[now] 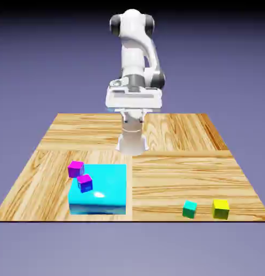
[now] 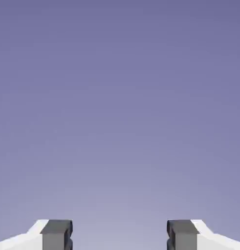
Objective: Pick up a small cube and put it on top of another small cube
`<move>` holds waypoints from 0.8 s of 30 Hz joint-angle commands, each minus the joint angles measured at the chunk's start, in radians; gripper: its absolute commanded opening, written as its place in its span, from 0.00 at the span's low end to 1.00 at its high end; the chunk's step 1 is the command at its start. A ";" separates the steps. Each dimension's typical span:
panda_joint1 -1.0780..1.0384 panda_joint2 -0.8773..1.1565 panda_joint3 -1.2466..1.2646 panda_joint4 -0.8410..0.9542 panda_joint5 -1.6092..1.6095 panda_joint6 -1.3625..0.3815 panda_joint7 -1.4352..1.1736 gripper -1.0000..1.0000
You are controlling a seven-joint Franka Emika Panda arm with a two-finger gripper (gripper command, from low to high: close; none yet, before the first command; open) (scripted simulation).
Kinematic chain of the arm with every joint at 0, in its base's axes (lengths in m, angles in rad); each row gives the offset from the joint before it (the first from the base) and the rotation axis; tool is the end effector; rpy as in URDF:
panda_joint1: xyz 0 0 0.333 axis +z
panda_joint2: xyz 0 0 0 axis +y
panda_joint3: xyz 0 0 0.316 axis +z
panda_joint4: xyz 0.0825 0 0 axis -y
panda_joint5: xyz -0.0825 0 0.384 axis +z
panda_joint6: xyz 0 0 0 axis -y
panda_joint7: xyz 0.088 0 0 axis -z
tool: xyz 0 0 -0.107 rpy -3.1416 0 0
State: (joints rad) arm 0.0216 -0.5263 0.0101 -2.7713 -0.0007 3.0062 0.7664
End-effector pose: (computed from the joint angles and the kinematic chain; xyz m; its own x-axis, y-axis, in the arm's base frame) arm 0.4014 0.0129 0.4556 0.5426 -0.6744 0.5008 -0.4797 -0.7382 -0.4743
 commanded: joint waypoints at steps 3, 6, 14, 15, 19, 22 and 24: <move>0.024 0.109 0.025 0.096 -0.002 -0.077 0.063 0.50; 0.048 0.217 0.050 0.193 -0.003 -0.153 0.126 0.50; 0.112 0.507 0.117 0.449 -0.008 -0.358 0.294 0.50; 0.120 0.544 0.126 0.481 -0.008 -0.383 0.315 0.50; 0.152 0.689 0.159 0.610 -0.011 -0.486 0.399 0.50; 0.175 0.797 0.184 0.706 -0.012 -0.562 0.462 0.50; 0.191 0.870 0.201 0.770 -0.013 -0.613 0.504 0.50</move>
State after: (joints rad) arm 0.2130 0.3435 0.2109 -2.0011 -0.0140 2.3930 1.2706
